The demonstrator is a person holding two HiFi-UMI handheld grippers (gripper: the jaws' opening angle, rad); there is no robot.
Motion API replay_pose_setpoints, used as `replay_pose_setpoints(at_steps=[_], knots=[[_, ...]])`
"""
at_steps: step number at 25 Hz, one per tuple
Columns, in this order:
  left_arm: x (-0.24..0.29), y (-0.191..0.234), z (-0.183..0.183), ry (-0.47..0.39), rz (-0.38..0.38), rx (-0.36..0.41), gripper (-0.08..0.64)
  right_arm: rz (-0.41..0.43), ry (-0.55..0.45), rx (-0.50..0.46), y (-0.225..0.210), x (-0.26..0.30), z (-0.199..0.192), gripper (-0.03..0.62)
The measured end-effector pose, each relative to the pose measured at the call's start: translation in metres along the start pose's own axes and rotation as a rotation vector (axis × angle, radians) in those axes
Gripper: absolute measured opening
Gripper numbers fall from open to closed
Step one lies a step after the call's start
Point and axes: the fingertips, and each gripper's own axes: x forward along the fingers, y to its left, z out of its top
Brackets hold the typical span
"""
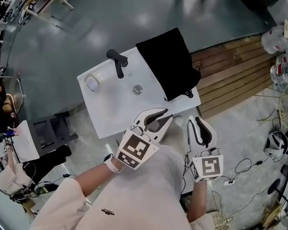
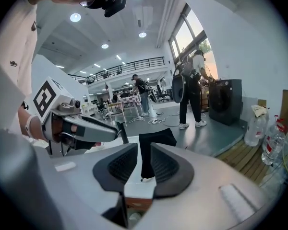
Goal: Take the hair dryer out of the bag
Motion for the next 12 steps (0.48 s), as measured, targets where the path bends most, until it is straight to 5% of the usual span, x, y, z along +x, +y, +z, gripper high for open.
replay_pose_setpoints(at_steps=[12], knots=[[0.062,0.033,-0.034,0.102,0.050,0.034,0.146,0.002,0.031,0.047,-0.040,0.032,-0.043,0.095]])
